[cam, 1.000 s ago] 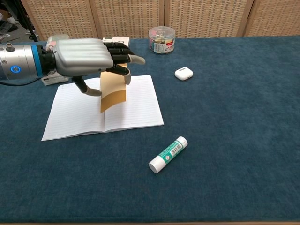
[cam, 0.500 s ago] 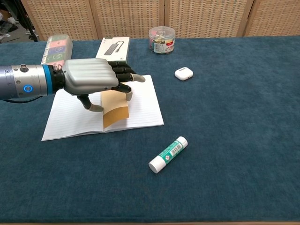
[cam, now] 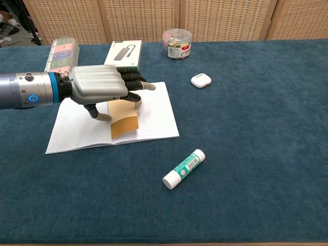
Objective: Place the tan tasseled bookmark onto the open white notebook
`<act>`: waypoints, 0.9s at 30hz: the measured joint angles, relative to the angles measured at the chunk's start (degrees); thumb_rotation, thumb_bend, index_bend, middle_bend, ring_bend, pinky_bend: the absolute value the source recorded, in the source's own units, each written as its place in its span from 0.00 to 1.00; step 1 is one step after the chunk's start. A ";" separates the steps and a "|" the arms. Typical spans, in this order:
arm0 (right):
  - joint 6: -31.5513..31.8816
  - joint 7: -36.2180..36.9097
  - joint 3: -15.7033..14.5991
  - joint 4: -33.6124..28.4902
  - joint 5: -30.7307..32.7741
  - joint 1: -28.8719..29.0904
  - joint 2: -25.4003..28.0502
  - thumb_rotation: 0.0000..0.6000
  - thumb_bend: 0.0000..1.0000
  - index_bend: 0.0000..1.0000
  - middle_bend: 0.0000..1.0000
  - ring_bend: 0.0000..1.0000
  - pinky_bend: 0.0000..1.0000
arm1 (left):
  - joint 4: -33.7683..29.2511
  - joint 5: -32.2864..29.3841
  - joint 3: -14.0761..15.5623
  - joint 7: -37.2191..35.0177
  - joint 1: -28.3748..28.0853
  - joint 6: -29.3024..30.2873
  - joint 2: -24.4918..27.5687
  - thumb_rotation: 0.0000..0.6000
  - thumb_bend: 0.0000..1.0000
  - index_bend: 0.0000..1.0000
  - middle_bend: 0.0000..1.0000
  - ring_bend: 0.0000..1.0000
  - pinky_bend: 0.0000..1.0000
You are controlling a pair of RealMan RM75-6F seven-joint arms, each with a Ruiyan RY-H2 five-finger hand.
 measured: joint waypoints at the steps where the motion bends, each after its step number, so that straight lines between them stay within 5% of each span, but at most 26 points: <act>1: 0.02 -0.02 0.01 -0.01 -0.01 0.00 0.02 1.00 0.00 0.00 0.00 0.00 0.00 | 0.07 -0.04 0.00 -0.25 0.06 0.02 -0.09 1.00 0.26 0.44 0.00 0.00 0.01; 19: 0.13 -0.14 0.02 -0.03 0.15 -0.05 0.01 1.00 0.00 0.00 0.00 0.00 0.00 | 0.65 0.77 0.12 0.56 -0.77 -0.61 -1.17 1.00 0.25 0.44 0.00 0.00 0.01; 27: 0.18 -0.01 0.02 -0.08 0.10 -0.09 0.14 1.00 0.00 0.00 0.00 0.00 0.00 | 0.74 0.54 0.09 1.13 -0.57 -0.72 -0.81 1.00 0.20 0.30 0.00 0.00 0.01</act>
